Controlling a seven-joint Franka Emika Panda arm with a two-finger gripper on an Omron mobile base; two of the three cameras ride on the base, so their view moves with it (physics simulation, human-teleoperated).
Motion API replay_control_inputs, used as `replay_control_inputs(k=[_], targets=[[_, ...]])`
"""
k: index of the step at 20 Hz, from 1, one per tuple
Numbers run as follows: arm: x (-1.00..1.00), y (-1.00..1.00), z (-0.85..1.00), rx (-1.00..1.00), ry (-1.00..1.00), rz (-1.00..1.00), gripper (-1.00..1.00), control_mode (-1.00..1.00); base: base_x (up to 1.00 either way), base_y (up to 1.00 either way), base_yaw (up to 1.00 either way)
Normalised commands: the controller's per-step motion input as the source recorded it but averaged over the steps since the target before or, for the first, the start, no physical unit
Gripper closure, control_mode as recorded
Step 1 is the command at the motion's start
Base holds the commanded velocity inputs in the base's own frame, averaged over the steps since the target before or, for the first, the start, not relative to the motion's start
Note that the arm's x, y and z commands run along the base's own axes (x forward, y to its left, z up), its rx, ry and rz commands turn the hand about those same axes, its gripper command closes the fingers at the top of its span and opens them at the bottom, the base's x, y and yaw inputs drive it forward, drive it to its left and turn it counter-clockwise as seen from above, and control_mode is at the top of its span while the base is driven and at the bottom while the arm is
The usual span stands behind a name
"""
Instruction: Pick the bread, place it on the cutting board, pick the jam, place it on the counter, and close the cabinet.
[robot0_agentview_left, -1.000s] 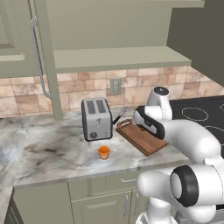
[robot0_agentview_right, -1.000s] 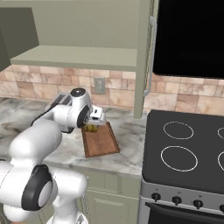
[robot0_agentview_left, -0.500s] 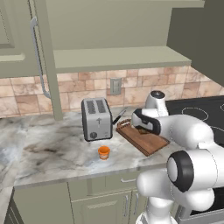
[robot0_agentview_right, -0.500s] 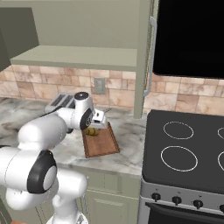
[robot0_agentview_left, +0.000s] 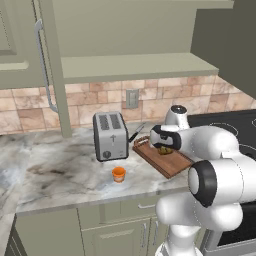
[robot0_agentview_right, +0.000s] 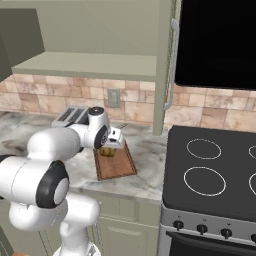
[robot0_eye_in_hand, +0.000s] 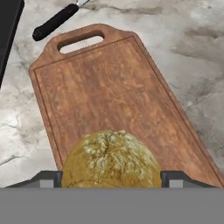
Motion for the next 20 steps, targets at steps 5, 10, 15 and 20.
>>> replay_control_inputs(k=[5,10,15,20], targets=[[0.11,-0.02,-0.2,0.0,0.02,0.0,1.0,-1.0,0.0,0.0,0.0],[0.15,-0.01,-0.22,0.0,0.0,0.0,1.0,-1.0,0.0,0.0,0.0],[0.14,-0.02,-0.2,0.0,0.0,0.0,1.0,-1.0,0.0,0.0,0.0],[0.14,-0.02,-0.16,0.0,0.01,0.0,1.0,-1.0,0.0,0.0,0.0]])
